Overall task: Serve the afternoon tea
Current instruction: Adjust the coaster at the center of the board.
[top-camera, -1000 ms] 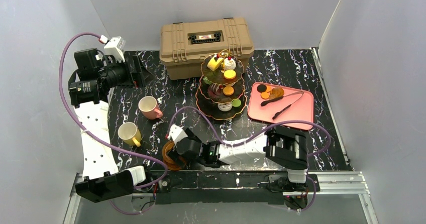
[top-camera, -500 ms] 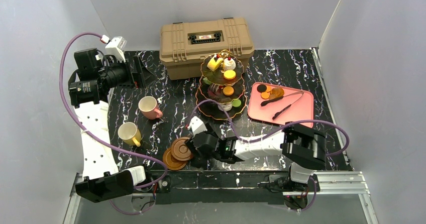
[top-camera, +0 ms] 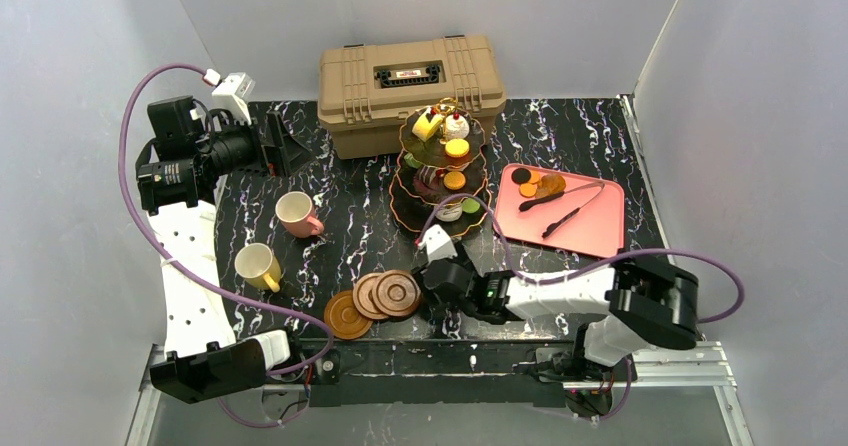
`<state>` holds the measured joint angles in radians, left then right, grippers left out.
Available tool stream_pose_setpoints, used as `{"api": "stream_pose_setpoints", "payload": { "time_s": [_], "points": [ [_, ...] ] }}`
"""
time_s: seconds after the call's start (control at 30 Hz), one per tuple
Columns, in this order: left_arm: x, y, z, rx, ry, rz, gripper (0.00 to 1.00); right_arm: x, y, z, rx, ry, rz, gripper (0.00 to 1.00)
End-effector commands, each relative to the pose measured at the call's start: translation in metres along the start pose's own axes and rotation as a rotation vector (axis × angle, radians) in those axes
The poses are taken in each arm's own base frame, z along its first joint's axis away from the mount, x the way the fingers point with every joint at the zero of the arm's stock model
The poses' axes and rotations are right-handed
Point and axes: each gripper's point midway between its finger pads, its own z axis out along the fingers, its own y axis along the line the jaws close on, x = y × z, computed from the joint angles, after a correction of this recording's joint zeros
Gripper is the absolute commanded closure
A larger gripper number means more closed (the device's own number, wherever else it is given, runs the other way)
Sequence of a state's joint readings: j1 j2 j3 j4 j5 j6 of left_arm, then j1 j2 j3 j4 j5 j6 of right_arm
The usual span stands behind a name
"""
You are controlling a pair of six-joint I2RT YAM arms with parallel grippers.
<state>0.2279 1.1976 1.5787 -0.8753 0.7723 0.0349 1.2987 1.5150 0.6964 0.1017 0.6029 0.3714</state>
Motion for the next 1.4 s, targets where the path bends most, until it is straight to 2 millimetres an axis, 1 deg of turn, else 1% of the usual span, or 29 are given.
{"api": "stream_pose_setpoints", "payload": {
  "time_s": [0.0, 0.13, 0.2, 0.27, 0.33, 0.37, 0.47, 0.5, 0.53, 0.63, 0.7, 0.8, 0.93, 1.07, 1.2, 1.3, 1.37],
  "points": [
    [-0.003, -0.01, -0.006, 0.038, -0.016, 0.021, 0.02, 0.001, -0.038, -0.017, 0.1, -0.022, 0.046, 0.21],
    [-0.002, -0.013, -0.005, 0.059, -0.012, 0.025, 0.02, 0.012, -0.065, -0.03, 0.158, -0.013, 0.061, 0.21],
    [-0.001, -0.014, -0.005, 0.069, -0.011, 0.034, 0.02, 0.013, -0.073, -0.037, 0.171, -0.02, 0.078, 0.22],
    [-0.001, -0.015, -0.004, 0.076, -0.009, 0.042, 0.02, -0.001, -0.069, -0.043, 0.137, -0.061, 0.108, 0.25],
    [0.0, -0.015, -0.004, 0.083, -0.006, 0.039, 0.02, -0.02, -0.054, -0.045, 0.066, -0.095, 0.135, 0.33],
    [0.0, -0.015, -0.004, 0.087, -0.006, 0.038, 0.02, -0.031, -0.046, -0.045, 0.032, -0.112, 0.142, 0.39],
    [-0.001, -0.016, -0.003, 0.093, -0.006, 0.032, 0.02, -0.057, -0.016, -0.04, -0.078, -0.154, 0.154, 0.65],
    [-0.001, -0.016, -0.003, 0.093, -0.007, 0.035, 0.02, -0.061, -0.006, -0.037, -0.105, -0.155, 0.147, 0.72],
    [-0.001, -0.016, -0.004, 0.091, -0.009, 0.037, 0.02, -0.063, 0.004, -0.035, -0.128, -0.155, 0.138, 0.76],
    [-0.002, -0.017, -0.004, 0.092, -0.012, 0.046, 0.02, -0.056, 0.031, -0.023, -0.182, -0.126, 0.105, 0.78],
    [-0.003, -0.017, -0.005, 0.095, -0.013, 0.05, 0.02, -0.047, 0.045, -0.017, -0.208, -0.102, 0.091, 0.8],
    [-0.003, -0.018, -0.006, 0.096, -0.013, 0.06, 0.02, -0.031, 0.057, -0.007, -0.225, -0.071, 0.079, 0.8],
    [-0.003, -0.02, -0.007, 0.105, -0.014, 0.079, 0.02, -0.015, 0.052, 0.0, -0.195, -0.05, 0.083, 0.8],
    [-0.004, -0.022, -0.007, 0.116, -0.017, 0.09, 0.02, 0.002, 0.041, 0.002, -0.151, -0.022, 0.082, 0.82],
    [-0.001, -0.029, -0.01, 0.152, -0.008, 0.124, 0.02, 0.021, 0.018, -0.003, -0.078, -0.004, 0.112, 0.87],
    [0.012, -0.035, -0.011, 0.183, 0.061, 0.168, 0.02, 0.037, -0.003, -0.01, -0.017, 0.007, 0.129, 0.87],
    [0.021, -0.038, -0.012, 0.204, 0.092, 0.192, 0.02, 0.044, -0.017, -0.015, 0.028, 0.009, 0.144, 0.88]
  ]
}}
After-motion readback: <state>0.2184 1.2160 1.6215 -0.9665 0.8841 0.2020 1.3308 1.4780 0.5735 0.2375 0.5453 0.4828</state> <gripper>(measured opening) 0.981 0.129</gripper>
